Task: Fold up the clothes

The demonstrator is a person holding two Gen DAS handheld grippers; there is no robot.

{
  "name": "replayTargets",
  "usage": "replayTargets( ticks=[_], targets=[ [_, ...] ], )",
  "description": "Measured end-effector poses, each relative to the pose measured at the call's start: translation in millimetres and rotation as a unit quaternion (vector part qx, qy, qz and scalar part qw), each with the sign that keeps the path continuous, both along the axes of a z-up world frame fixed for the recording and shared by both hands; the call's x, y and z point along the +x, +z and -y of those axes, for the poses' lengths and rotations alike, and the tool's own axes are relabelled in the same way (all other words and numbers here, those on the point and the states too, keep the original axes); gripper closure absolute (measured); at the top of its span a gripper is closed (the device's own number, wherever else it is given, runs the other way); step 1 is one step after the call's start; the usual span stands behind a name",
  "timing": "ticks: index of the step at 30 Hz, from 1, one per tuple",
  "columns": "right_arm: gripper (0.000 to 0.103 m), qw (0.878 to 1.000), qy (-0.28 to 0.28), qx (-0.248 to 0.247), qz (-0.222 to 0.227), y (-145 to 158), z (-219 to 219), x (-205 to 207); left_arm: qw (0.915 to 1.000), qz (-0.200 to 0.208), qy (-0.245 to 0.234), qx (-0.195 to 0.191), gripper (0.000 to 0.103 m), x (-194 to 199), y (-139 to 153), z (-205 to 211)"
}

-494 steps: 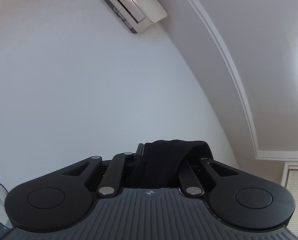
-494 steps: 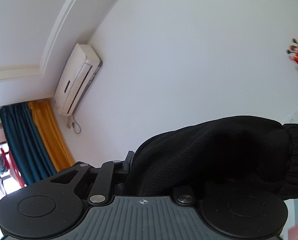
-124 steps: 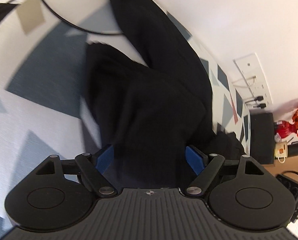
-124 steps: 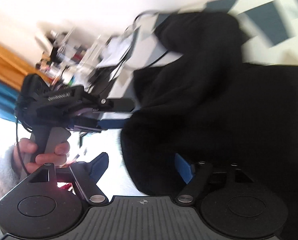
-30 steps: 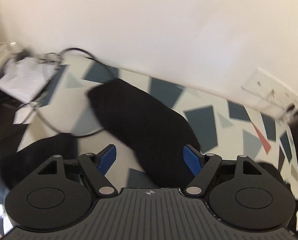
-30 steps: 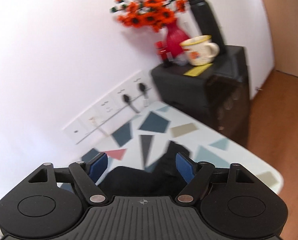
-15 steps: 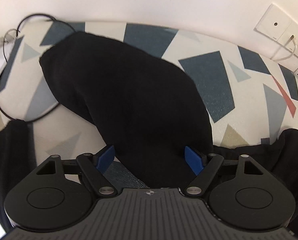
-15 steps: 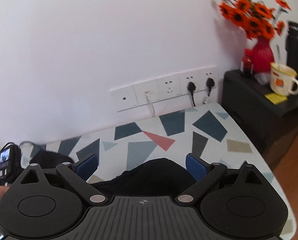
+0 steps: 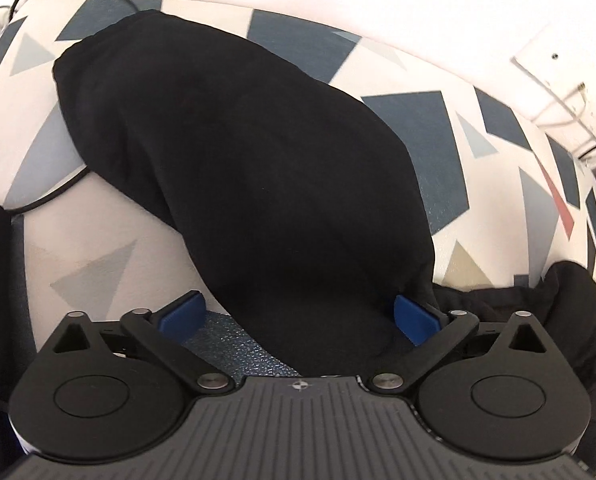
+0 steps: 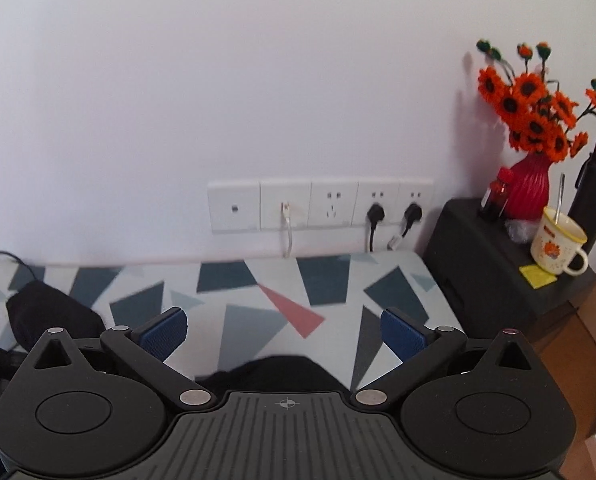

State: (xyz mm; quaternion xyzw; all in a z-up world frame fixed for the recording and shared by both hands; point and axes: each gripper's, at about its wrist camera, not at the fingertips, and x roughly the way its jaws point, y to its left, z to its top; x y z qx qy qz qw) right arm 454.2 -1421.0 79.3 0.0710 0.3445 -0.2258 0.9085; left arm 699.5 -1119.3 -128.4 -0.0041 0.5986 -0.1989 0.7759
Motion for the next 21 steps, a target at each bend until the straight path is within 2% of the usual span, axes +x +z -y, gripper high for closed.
replayTargets(
  ticks=[4,7,10,17,21],
  targets=[
    [0.001,0.999,0.023,0.025,-0.032,-33.2,4.1,10.3,0.9999,0.002,-0.005,0.009,0.0,-0.3,-0.3,4.1],
    [0.001,0.998,0.045,0.021,-0.046,-52.9,10.6,17.4,0.9999,0.0,-0.002,0.011,0.0,-0.1,-0.5,4.3],
    [0.001,0.998,0.05,0.012,-0.041,-61.1,37.6,16.9,0.9999,0.001,0.002,0.016,0.0,0.3,-1.1,7.0],
    [0.001,0.997,-0.052,0.054,-0.025,-76.4,151.7,-10.7,0.9985,0.012,0.017,0.051,0.0,-1.2,-1.3,19.2],
    [0.001,0.993,-0.053,0.096,-0.047,-107.9,182.7,-16.3,0.9977,0.026,0.033,0.054,0.0,-5.6,-2.5,20.4]
  ],
)
